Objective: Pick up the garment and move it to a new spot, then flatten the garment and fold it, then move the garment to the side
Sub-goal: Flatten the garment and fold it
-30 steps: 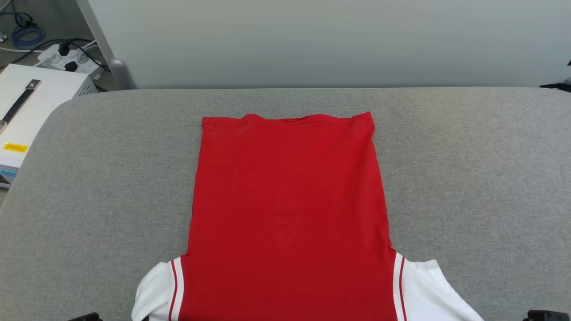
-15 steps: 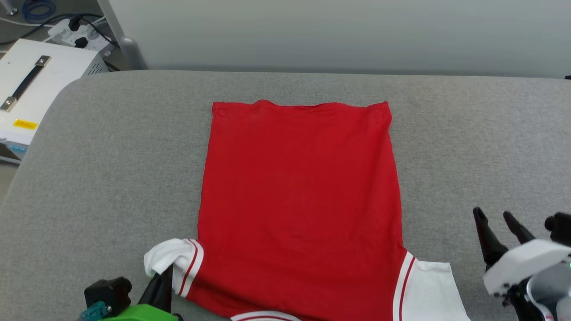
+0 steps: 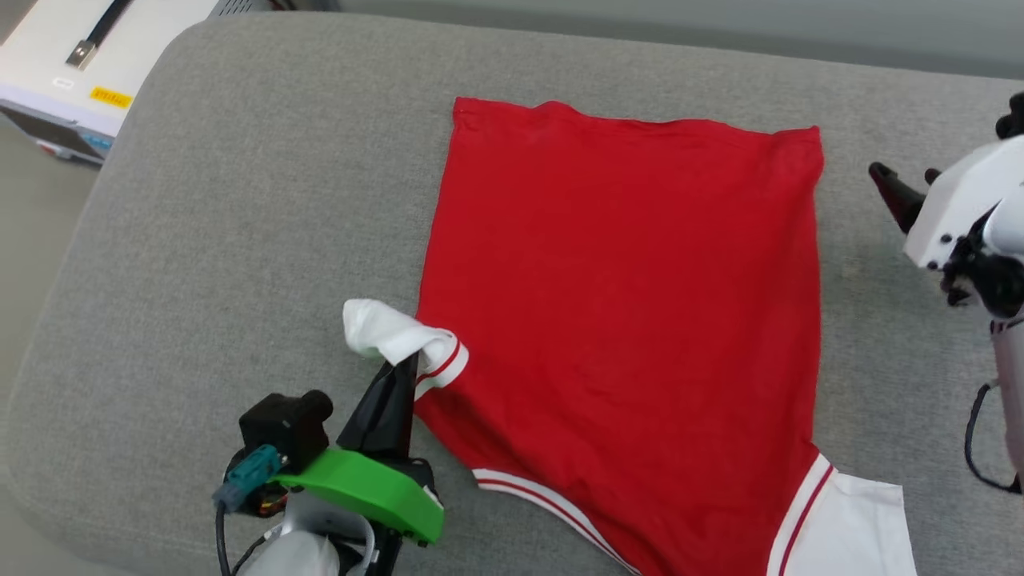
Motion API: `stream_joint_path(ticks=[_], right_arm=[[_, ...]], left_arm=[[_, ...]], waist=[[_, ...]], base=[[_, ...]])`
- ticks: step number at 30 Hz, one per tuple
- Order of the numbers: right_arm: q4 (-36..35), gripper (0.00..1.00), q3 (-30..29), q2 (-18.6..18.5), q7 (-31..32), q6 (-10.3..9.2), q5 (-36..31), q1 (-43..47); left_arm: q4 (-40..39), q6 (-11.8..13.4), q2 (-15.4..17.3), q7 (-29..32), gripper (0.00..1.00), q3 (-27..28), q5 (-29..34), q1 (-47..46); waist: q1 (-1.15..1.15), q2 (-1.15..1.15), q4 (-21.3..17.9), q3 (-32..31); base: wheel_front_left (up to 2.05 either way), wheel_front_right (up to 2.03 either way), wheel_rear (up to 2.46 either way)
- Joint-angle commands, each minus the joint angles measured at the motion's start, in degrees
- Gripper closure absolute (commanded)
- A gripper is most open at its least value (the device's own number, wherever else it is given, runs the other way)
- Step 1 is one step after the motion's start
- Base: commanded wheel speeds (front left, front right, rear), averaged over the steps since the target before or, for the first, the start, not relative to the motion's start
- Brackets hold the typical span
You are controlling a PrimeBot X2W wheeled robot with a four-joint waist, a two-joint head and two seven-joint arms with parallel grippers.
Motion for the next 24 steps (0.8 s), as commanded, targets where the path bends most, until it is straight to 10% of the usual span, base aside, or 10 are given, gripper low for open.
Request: stream_joint_path(ticks=[1,19,21,24], right_arm=[[2.29,0.0,0.29,-1.01,1.69,-0.03,0.12,-3.12],[26.86,0.02,4.39,-2.54,17.34,-0.03,-6.69,-16.87],[29.51,1.0,4.36,-2.02,19.41,-0.03,-7.42,-17.28],[28.72,1.0,4.99,-1.89,17.89,-0.03,-7.3,-18.44]], left_arm=[[0.09,-0.73,-0.91,-0.67,1.0,-0.32,0.94,-1.93],[5.76,-6.79,-6.42,-3.36,1.0,-1.21,1.61,-8.57],[6.93,-7.3,-6.83,-3.55,1.0,-0.67,1.63,-8.42],[7.73,-7.4,-6.54,-3.6,1.0,-0.3,1.6,-8.1]], waist=[[0.0,0.0,5.85,5.67],[0.0,0.0,10.69,12.69],[0.0,0.0,10.55,11.99],[0.0,0.0,10.02,10.64]], base=[[0.0,0.0,0.0],[0.0,0.0,0.0],[0.0,0.0,0.0],[0.0,0.0,0.0]])
